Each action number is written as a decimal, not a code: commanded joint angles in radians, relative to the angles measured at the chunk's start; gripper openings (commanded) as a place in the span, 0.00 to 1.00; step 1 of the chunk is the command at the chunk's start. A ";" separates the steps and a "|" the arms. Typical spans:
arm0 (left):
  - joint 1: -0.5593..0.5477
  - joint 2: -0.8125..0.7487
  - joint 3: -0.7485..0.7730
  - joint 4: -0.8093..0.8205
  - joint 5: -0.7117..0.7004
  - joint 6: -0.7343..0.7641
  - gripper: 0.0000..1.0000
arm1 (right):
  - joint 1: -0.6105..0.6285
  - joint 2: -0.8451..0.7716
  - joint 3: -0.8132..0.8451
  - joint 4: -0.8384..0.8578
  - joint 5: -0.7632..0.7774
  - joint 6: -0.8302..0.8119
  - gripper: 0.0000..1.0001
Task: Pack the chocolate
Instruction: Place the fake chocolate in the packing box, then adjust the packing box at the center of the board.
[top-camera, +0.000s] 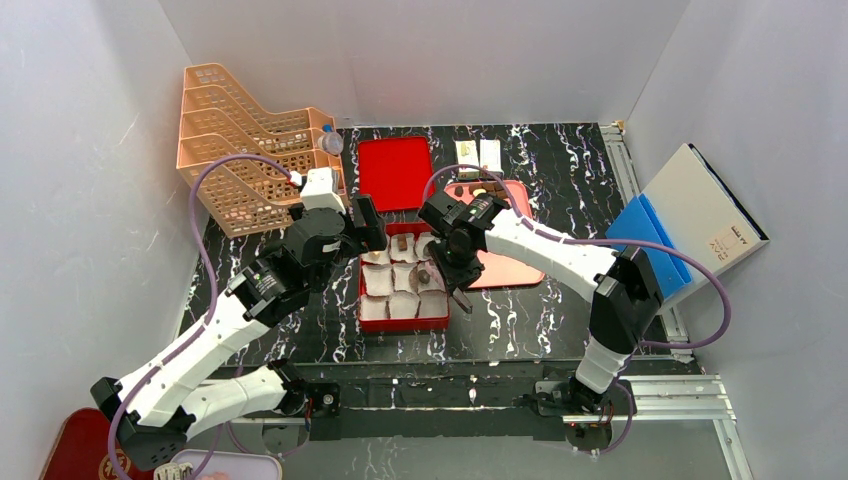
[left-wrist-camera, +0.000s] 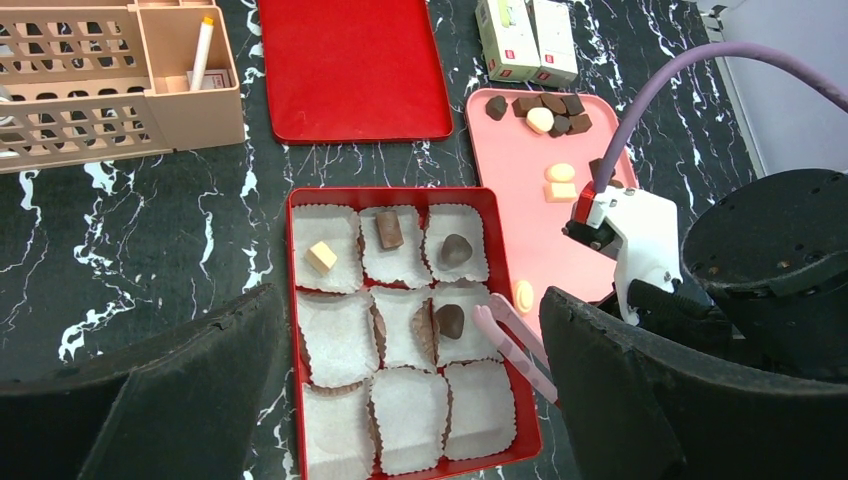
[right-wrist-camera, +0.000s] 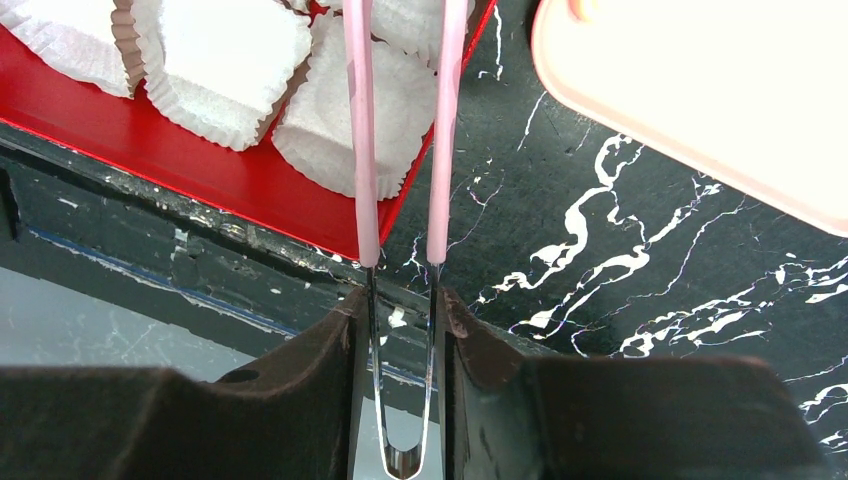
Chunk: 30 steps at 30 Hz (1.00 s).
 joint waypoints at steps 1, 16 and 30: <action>-0.001 -0.022 -0.002 -0.028 -0.031 0.010 0.98 | 0.005 0.006 0.052 0.004 -0.007 -0.002 0.34; -0.001 -0.019 0.010 -0.036 -0.012 0.011 0.98 | 0.005 -0.136 -0.007 -0.039 0.130 0.071 0.30; -0.001 0.005 0.009 -0.012 0.018 0.009 0.98 | -0.184 -0.229 -0.169 0.017 0.238 0.101 0.31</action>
